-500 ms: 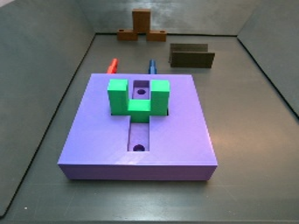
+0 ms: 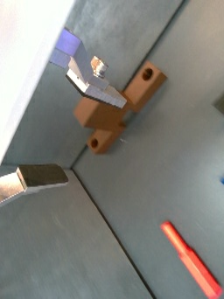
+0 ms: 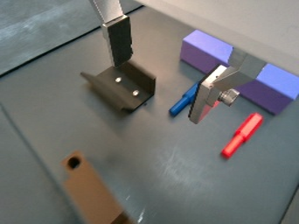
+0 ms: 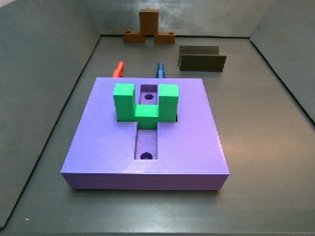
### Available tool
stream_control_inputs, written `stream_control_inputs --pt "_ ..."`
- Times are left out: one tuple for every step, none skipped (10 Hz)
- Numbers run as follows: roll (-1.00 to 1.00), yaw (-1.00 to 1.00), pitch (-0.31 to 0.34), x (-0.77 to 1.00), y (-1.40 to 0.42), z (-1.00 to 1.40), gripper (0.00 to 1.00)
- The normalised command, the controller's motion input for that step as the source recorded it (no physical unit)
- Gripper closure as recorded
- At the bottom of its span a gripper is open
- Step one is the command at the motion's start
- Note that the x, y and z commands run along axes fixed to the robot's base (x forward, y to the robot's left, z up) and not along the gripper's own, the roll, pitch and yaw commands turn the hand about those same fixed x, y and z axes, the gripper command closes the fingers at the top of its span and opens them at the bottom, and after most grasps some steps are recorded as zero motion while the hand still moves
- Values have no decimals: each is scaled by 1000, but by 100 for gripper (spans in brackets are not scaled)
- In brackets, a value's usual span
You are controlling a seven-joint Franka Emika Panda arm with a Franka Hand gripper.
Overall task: Pick up the brown object. Move up. Move to above the board. Insert the brown object.
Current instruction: Pick up the brown object.
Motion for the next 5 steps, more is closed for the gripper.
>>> stream_control_inputs --pt "0 -243 23 0 783 -154 0" --pt "0 -303 11 0 723 -209 0" --pt "34 -320 0 0 686 -251 0" --pt "31 -260 0 0 751 -343 0" --pt "0 -251 -60 0 791 -454 0"
